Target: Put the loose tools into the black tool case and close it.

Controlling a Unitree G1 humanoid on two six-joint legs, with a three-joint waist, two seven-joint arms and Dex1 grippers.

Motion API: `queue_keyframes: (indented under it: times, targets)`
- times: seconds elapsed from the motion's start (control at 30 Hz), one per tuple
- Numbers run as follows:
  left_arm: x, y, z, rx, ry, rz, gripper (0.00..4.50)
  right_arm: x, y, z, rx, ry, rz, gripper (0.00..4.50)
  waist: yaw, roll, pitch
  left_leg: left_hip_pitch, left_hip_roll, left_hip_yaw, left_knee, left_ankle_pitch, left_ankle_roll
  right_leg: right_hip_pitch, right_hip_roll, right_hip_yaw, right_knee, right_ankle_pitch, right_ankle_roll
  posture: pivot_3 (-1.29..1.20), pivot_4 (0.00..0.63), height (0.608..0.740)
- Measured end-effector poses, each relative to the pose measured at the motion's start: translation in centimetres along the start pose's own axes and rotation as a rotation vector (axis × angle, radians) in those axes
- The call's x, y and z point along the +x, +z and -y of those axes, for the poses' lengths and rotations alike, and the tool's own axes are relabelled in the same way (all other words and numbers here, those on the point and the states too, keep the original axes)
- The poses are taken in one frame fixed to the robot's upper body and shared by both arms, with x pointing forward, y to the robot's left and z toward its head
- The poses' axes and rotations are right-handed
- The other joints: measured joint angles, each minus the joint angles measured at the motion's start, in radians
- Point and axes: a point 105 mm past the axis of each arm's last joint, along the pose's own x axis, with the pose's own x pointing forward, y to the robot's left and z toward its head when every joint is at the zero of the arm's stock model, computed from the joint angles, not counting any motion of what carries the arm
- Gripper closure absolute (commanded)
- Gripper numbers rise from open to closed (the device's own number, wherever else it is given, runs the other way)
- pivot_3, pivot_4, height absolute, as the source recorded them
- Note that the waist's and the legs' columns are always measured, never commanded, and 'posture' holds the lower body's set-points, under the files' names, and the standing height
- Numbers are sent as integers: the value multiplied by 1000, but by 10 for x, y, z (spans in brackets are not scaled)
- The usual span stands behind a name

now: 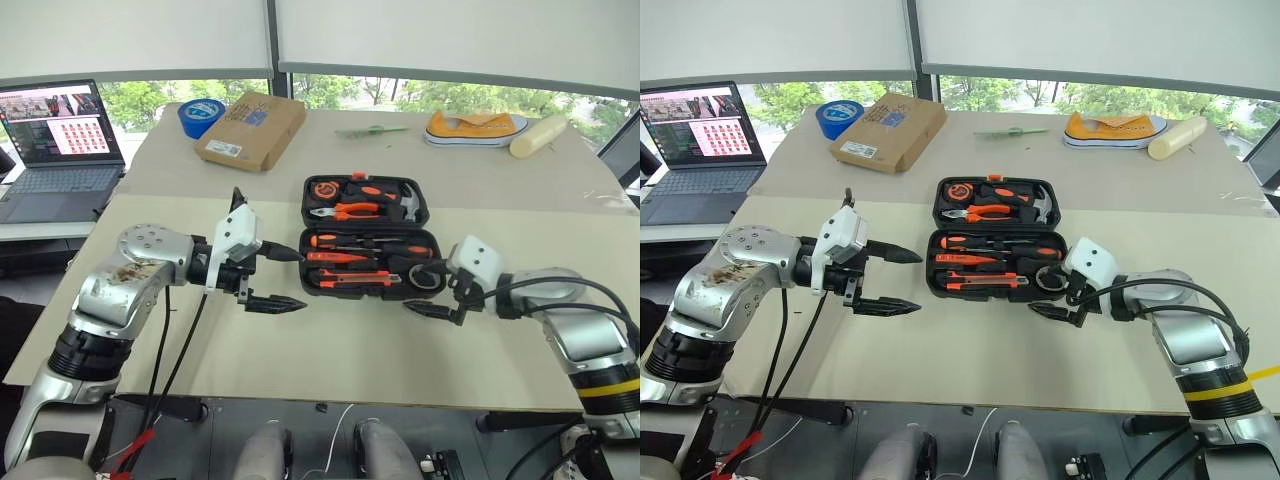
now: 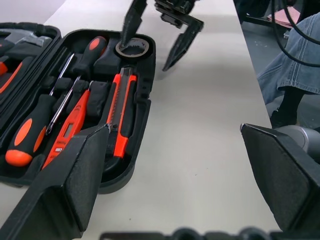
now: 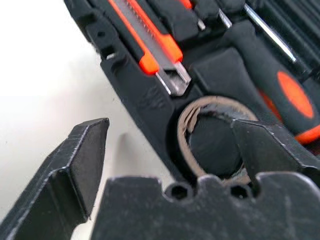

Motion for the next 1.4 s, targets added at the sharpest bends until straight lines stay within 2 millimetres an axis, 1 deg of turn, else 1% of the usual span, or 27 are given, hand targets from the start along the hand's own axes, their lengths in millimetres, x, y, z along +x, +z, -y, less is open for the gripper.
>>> queue_keyframes:
  times: [0.1,0.17,0.2,0.27,0.33,0.37,0.4,0.47,0.5,0.53,0.57,0.6,0.63,0.67,0.77,0.9,1.0,1.1,1.17,1.23,1.27,1.33,1.4]
  targets:
    - [0,-1,-2,4,9,-3,0,-6,5,3,7,-10,17,50,0,0,0,0,0,0,0,0,0,0,0,0,0,0,0,0,150,735]
    - [-4,-9,-11,-8,58,-18,0,-17,12,11,82,-24,70,50,0,0,0,0,0,0,0,0,0,0,0,0,0,0,0,0,150,735]
    - [-8,-19,-22,-31,122,-40,258,-27,19,24,127,-59,112,293,1,0,0,1,-1,0,0,0,0,0,0,0,0,0,0,0,150,735]
    - [-16,-39,-38,-70,229,-83,744,-45,25,46,157,-138,144,765,1,0,0,1,-1,0,0,0,0,1,0,0,0,0,0,0,150,735]
    - [-25,-60,-59,-100,355,-139,1540,-58,23,70,189,-231,148,1483,0,0,0,1,0,0,-1,0,0,1,0,-1,0,0,0,0,150,735]
    - [-27,-66,-64,-103,386,-160,1896,-59,20,75,197,-250,141,1809,1,0,0,1,0,0,-1,0,0,1,0,-1,0,0,0,0,150,735]
    - [-27,-73,-70,-99,414,-185,2313,-57,12,82,203,-277,120,2203,1,0,0,1,-1,1,-1,0,0,1,0,-1,0,0,0,0,150,735]
    - [-21,-80,-76,-97,429,-199,2930,-47,0,88,195,-301,77,2776,1,0,0,0,-2,3,-1,0,0,0,-1,-1,0,0,0,0,150,735]
    - [-13,-85,-77,-101,423,-198,3403,-36,-9,89,174,-299,50,3164,0,0,0,-1,-2,4,-1,0,0,0,-1,-1,1,0,0,0,150,735]
    - [-6,-87,-78,-107,416,-196,3706,-27,-13,89,163,-295,35,3498,-2,0,0,-2,-2,5,0,0,0,-1,-1,0,1,0,0,0,150,735]
    - [0,-88,-78,-110,407,-194,4097,-22,-15,90,153,-293,30,3855,-3,0,0,-3,-2,5,0,0,-1,-2,-1,0,1,0,0,0,150,735]
    - [11,-88,-78,-111,389,-176,4428,-11,-16,89,127,-279,19,4163,-6,0,0,-3,-2,5,0,1,-1,-2,-1,0,2,1,1,0,150,735]
    - [19,-86,-79,-110,378,-168,4500,-5,-14,89,105,-271,17,4422,-7,0,0,-4,-2,4,0,1,-1,-2,-1,0,2,1,1,0,150,735]
    - [25,-85,-80,-109,372,-162,4500,0,-12,90,82,-269,12,4422,-9,0,0,-4,-2,4,0,1,-1,-3,-1,0,2,1,1,0,150,735]
    - [34,-80,-86,-90,380,-164,4500,10,-10,96,69,-286,6,4422,-12,0,0,-4,-2,2,-1,1,-1,-3,-1,0,2,1,1,0,150,735]
    - [40,-81,-89,-94,391,-174,4500,13,-15,97,70,-292,-16,4422,-12,0,0,-4,-2,1,-1,1,-1,-3,-1,0,2,1,1,0,150,735]
    - [44,-82,-85,-114,371,-175,4500,13,-12,93,71,-258,-1,4422,-12,0,0,-5,-2,0,-1,0,-1,-3,-1,0,2,1,1,0,150,735]
    - [41,-83,-73,-98,324,-172,4500,8,-14,86,57,-218,0,4422,-13,0,0,-5,-1,0,-2,0,-1,-5,-1,0,2,1,1,0,150,735]
    - [40,-84,-59,-62,262,-185,4500,4,-15,78,59,-194,3,4422,-13,0,0,-7,0,0,-2,0,-1,-7,-1,0,3,1,1,0,150,735]
    - [39,-84,-51,-50,233,-195,4500,2,-15,72,54,-187,1,4422,-12,0,0,-7,0,1,-2,0,-1,-8,-1,0,3,1,1,0,150,735]
    - [37,-85,-43,-47,205,-201,4500,0,-16,65,47,-169,4,4422,-12,1,0,-7,2,1,-2,0,-1,-9,-1,0,3,1,1,0,150,735]
    - [32,-87,-35,-34,180,-220,4500,-3,-17,54,42,-150,2,4422,-11,1,0,-8,2,1,-2,0,0,-9,-1,0,3,1,1,0,150,735]
    - [26,-89,-24,-14,154,-240,4500,-6,-20,39,48,-127,6,4422,-11,1,-1,-7,3,1,-2,0,1,-8,-1,0,3,1,1,0,150,735]
